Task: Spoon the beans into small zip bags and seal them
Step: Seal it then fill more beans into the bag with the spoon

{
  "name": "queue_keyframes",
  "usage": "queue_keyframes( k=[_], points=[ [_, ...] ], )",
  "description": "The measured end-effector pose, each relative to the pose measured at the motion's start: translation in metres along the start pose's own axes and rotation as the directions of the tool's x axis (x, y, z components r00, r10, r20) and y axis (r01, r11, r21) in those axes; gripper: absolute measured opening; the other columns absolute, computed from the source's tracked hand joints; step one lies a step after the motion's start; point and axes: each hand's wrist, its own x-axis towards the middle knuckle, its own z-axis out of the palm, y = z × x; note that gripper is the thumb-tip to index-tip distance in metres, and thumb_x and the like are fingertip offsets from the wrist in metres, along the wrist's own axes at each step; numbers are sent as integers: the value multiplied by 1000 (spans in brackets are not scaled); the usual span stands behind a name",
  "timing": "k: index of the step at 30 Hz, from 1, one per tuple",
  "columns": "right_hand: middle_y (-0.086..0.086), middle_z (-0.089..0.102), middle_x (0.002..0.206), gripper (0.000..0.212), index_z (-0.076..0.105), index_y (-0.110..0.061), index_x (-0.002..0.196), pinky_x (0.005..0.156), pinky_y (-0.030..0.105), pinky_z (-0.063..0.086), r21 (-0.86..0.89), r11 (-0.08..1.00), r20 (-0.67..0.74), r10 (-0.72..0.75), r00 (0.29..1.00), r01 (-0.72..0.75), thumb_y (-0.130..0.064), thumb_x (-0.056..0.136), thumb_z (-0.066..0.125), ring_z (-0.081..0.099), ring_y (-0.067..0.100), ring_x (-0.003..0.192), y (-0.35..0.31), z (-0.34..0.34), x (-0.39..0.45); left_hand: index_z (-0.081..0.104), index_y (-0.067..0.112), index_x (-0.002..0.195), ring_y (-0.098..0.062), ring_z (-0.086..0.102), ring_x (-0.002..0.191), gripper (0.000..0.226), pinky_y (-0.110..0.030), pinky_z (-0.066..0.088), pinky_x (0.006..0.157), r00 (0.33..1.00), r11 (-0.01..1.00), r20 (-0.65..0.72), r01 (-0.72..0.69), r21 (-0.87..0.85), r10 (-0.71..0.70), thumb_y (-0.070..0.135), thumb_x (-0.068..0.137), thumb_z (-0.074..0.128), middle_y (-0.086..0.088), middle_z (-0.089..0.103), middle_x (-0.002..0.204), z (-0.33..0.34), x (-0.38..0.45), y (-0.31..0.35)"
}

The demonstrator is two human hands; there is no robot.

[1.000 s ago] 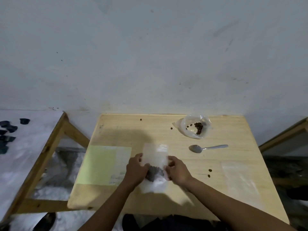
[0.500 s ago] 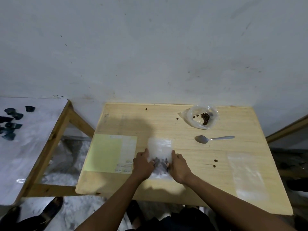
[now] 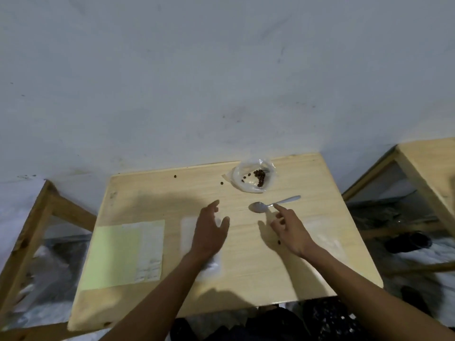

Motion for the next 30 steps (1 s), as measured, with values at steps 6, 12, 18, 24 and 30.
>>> queue_keyframes(
  k=[6, 12, 18, 24, 30],
  points=[
    [15, 41, 141, 62, 31, -18, 149, 100, 44, 40, -217, 920, -149, 301, 942, -328, -34, 94, 54, 40, 36, 128, 69, -52, -10, 54, 19, 127, -17, 64, 95, 43, -24, 47, 80, 901, 941, 413, 246, -233, -134, 23, 85, 64, -2, 65, 109, 90, 3, 55],
    [14, 37, 136, 54, 36, -20, 143, 100, 43, 37, -176, 823, -190, 510, 839, -540, -31, 92, 54, 36, 36, 127, 106, -64, -36, 38, 18, 142, -22, 60, 105, 70, -30, 49, 86, 682, 902, 665, 431, -30, -304, 32, 79, 66, -9, 60, 123, 153, -15, 72],
    [15, 56, 127, 53, 43, -17, 138, 98, 44, 46, 36, 851, -156, 522, 838, -523, -30, 90, 60, 53, 36, 117, 117, -60, -39, 22, 20, 150, -26, 48, 124, 91, -43, 43, 105, 674, 816, 642, 563, -127, -365, 34, 73, 68, -7, 43, 143, 175, -18, 81],
    [11, 62, 91, 6, 58, -15, 95, 64, 32, 48, 555, 737, -92, 515, 852, -386, -14, 91, 63, 56, 22, 72, 95, -66, -37, 56, 20, 109, -17, 60, 87, 21, -23, 46, 65, 878, 839, 399, 414, -353, -266, 13, 89, 57, 0, 63, 98, 163, -20, 87],
    [4, 64, 88, 2, 61, -14, 92, 72, 30, 48, 683, 694, 22, 292, 956, -228, -13, 91, 62, 60, 19, 78, 32, -76, -21, 61, 10, 94, -14, 66, 69, 14, -31, 54, 72, 966, 831, 241, 209, -515, -94, 3, 94, 49, -6, 68, 85, 105, 3, 92]
  ],
)
